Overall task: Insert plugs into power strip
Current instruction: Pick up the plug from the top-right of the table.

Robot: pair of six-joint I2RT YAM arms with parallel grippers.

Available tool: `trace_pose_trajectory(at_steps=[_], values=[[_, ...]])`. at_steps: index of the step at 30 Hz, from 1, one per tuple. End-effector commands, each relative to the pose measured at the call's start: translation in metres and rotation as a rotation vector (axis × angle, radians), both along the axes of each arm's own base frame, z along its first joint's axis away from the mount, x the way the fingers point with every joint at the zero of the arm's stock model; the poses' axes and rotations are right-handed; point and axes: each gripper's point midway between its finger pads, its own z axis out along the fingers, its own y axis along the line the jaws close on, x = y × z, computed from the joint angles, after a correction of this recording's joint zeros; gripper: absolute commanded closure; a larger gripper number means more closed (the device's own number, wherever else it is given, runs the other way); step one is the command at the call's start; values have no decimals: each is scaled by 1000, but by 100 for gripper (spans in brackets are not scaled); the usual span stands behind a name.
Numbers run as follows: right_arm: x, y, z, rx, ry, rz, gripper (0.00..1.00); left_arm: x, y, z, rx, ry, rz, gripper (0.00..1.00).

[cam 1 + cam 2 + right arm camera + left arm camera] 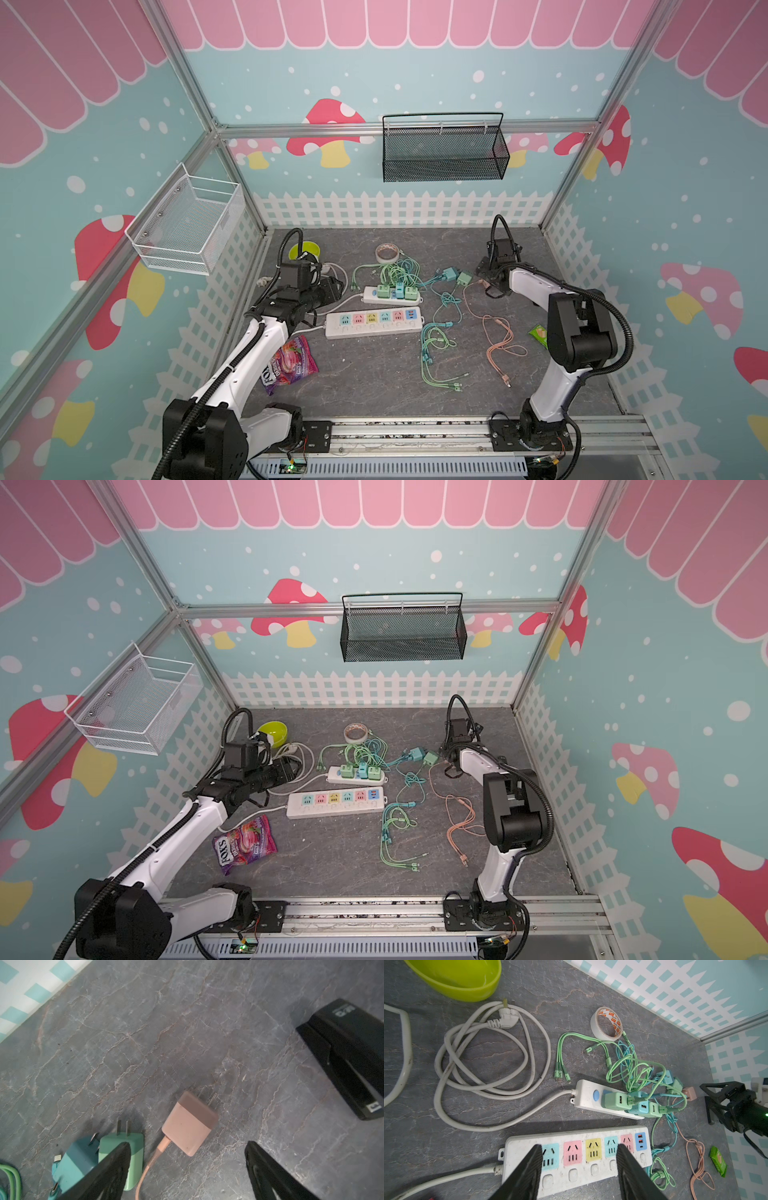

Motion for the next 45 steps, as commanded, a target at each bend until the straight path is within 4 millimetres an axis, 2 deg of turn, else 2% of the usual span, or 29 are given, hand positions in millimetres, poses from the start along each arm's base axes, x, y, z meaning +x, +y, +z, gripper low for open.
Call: trace_pose_trajectory(at_steps=[1, 10, 14, 15, 25, 33, 39, 45], values=[[0, -1, -4, 53, 7, -80, 12, -5, 5, -3, 14, 6, 7, 43], [-1, 1, -20, 106, 34, -151, 18, -5, 5, -2, 11, 4, 4, 43], [0, 1, -20, 112, 30, -161, 19, -5, 5, -1, 7, 2, 5, 43], [-1, 2, -32, 108, 59, -161, 19, -5, 5, -1, 7, 3, 4, 43], [0, 3, -52, 140, 89, -218, 23, -6, 4, -4, 3, 10, 0, 43], [-4, -1, -59, 131, 103, -255, 29, -6, 5, -3, 8, 6, 4, 43], [1, -1, -65, 118, 115, -243, 32, -6, 6, -2, 7, 2, 5, 43], [0, -3, -75, 90, 146, -227, 48, -6, 6, -1, 5, -1, 5, 43]])
